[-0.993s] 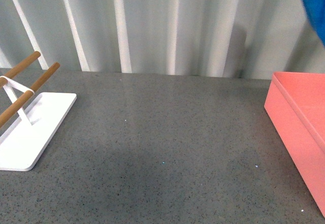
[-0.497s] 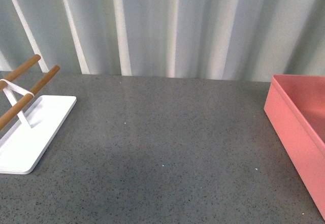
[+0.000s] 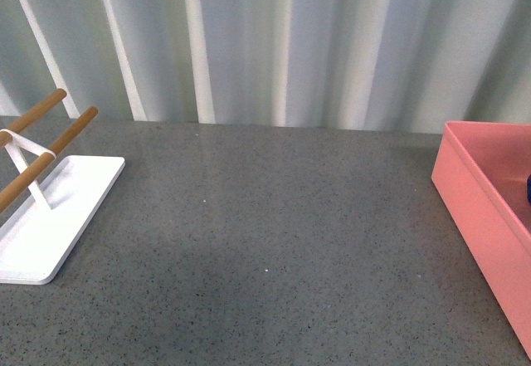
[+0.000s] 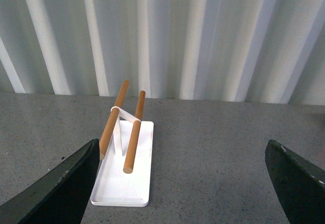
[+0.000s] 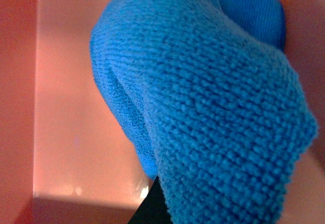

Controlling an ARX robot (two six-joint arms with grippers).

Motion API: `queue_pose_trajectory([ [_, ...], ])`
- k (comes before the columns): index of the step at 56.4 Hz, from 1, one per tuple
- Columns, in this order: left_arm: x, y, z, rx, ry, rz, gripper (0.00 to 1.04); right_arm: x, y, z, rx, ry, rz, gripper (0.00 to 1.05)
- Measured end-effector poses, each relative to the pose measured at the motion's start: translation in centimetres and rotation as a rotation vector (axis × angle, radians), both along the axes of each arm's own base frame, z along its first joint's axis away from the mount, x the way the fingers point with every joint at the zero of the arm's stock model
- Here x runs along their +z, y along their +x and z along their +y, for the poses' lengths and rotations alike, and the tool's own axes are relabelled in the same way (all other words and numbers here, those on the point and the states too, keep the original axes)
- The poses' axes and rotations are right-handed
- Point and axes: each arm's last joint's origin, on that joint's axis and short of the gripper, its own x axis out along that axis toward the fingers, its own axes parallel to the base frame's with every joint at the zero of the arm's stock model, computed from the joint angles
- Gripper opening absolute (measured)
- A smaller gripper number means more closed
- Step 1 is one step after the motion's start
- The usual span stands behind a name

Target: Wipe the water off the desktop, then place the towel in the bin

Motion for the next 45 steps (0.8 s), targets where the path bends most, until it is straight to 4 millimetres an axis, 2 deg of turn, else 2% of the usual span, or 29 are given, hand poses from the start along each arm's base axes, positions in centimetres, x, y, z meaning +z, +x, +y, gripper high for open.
queue_pose_trajectory([
  [7,0.0,0.0,0.0,0.0,0.0,0.0,0.98,-0.3,-0.4,-0.6,-0.036,0.005,0.03,0.04],
  [21,0.0,0.0,0.0,0.0,0.0,0.0,0.98,0.2,-0.5,-1.2,-0.046,0.004,0.04,0.58],
  [29,0.0,0.0,0.0,0.0,0.0,0.0,0.98,0.9,-0.1,-1.1,-0.038,-0.003,0.023,0.78],
  [35,0.0,0.0,0.0,0.0,0.0,0.0,0.98,2.3,0.8,-0.9,-0.039,-0.004,-0.032,0.95],
  [38,0.0,0.0,0.0,0.0,0.0,0.0,0.98,3.1,1.3,-0.6,-0.044,0.005,-0.076,1.0],
  [45,0.0,0.0,0.0,0.0,0.0,0.0,0.98,6.3,2.1,1.1,-0.014,0.046,-0.231,0.98],
])
